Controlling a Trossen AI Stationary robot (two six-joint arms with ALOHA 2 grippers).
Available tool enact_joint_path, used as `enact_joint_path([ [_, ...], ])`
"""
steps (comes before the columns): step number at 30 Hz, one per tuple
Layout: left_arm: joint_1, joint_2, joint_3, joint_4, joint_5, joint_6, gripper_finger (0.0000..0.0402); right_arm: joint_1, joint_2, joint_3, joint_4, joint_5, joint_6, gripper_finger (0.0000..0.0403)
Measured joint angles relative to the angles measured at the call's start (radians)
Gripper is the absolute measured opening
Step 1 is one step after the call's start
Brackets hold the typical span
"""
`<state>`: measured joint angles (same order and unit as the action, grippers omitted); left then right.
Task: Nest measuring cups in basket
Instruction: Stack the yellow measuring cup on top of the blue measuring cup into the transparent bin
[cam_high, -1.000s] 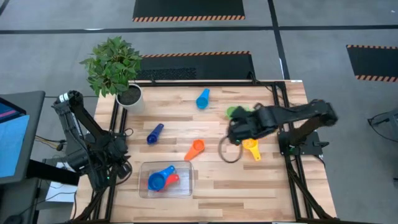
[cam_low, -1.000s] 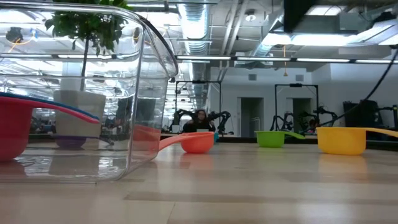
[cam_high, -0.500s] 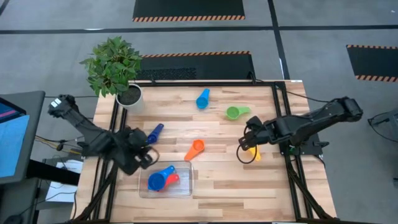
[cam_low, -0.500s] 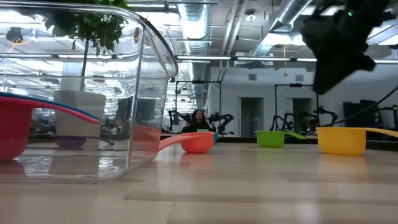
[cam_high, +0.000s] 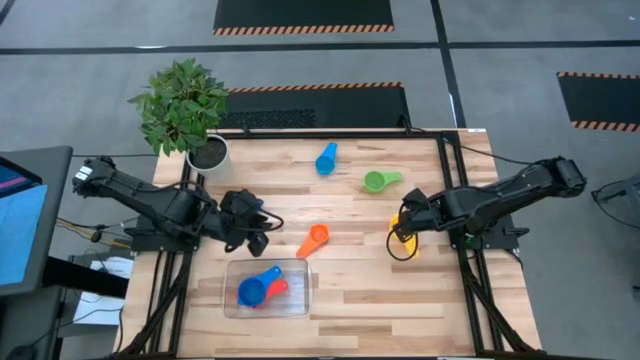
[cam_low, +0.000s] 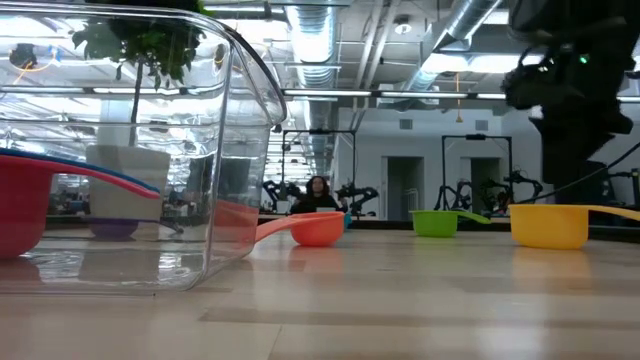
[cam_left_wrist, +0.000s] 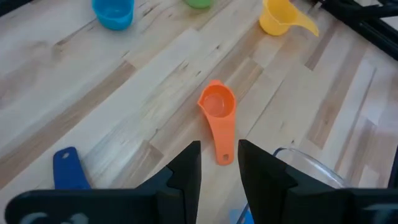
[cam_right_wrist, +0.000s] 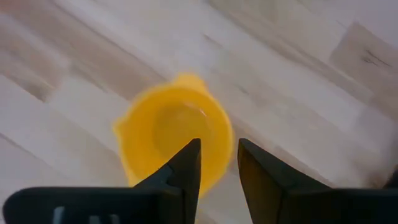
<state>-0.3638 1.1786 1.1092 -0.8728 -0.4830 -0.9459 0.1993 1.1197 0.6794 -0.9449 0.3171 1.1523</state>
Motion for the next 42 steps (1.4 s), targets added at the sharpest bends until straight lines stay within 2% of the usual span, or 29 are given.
enact_joint_path([
  [12, -0.001, 0.0, 0.0, 0.019, 0.004, -0.016, 0.0093, -0.006, 0.0, -0.078, 0.031, -0.032, 0.0, 0.0197],
  [20, -0.001, 0.0, 0.0, 0.019, 0.004, -0.016, 0.0093, -0.006, 0.0, -0.147, 0.123, -0.031, 0.071, 0.0201],
  [26, -0.001, 0.0, 0.0, 0.019, 0.003, -0.001, 0.0093, -0.014, 0.0, -0.168, 0.171, -0.02, 0.089, 0.0176],
  [30, -0.001, 0.0, 0.0, 0.019, 0.003, 0.006, 0.0093, -0.043, 0.0, -0.208, 0.283, -0.03, 0.093, 0.0151],
  [34, -0.002, 0.0, 0.0, 0.018, 0.013, 0.006, 0.0093, -0.07, 0.001, -0.226, 0.396, -0.051, 0.107, 0.0105],
  [38, -0.001, 0.0, 0.0, 0.009, 0.063, -0.002, 0.0093, -0.086, 0.001, -0.226, 0.519, -0.049, 0.079, 0.0028],
  [42, -0.001, 0.0, 0.0, -0.033, 0.139, -0.004, 0.0093, -0.108, 0.0, -0.221, 0.739, -0.049, 0.019, 0.0016],
])
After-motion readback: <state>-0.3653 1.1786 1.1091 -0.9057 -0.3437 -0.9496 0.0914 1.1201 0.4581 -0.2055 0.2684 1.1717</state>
